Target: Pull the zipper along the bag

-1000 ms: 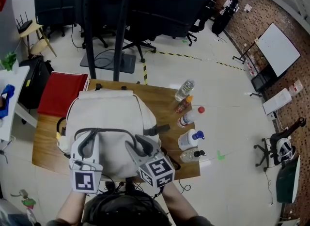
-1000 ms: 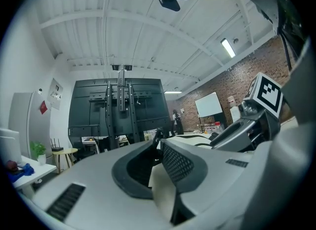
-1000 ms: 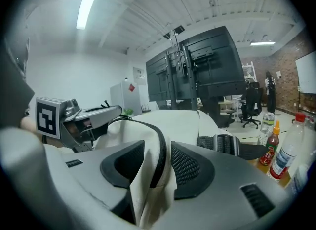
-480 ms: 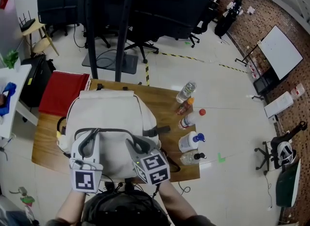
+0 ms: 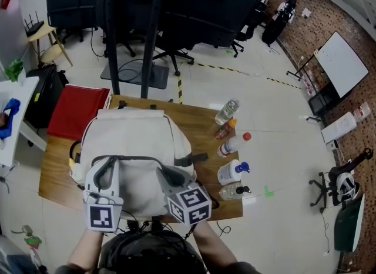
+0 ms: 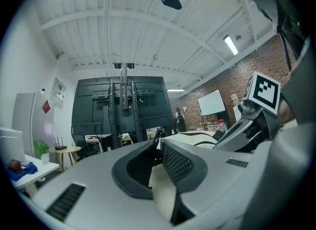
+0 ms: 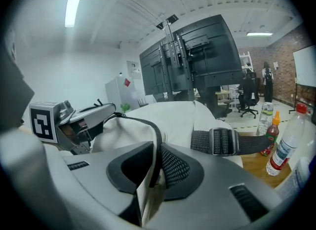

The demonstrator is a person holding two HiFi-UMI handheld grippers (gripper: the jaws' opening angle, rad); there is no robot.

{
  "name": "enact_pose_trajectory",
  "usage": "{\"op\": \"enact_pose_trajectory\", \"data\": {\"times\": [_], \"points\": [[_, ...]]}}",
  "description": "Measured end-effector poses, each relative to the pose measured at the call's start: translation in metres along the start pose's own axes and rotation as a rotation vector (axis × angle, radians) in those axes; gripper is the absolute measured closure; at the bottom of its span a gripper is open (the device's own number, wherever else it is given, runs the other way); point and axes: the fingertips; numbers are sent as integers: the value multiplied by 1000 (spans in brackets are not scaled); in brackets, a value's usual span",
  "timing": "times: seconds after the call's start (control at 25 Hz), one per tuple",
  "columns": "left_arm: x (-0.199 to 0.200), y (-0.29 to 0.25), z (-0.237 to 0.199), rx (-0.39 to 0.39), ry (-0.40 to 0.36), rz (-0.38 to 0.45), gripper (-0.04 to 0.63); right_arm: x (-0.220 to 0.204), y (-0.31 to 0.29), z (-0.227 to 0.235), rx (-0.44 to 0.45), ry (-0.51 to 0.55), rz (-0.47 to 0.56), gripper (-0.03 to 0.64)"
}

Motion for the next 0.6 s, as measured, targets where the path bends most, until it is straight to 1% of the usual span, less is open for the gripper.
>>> {"op": "enact_pose_trajectory", "data": {"times": [0.08,0.2,0.32,0.48,0.6], "points": [[0,-1,0,1,-2,0,535,0,1,1,3,-7,4,541],[0,-1,-4,4,-25,-5,535,0,0,0,1,-7,7,541],[0,0,-11,9,-6,-17,534,1,1,0,-3,-22,22,543],[0,-2,-15,-17,-19,-40,534,1,2,0,-5,-43,35,543],[2,-3,-20,-21,-27,-41,535,1,2,-1,-3,-43,35,545]]}}
Point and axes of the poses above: the fingertips, and each gripper's own axes: y backward along the fingers, z to its right, x out of its top, and after that the axes turned 12 degrees about y, right-handed
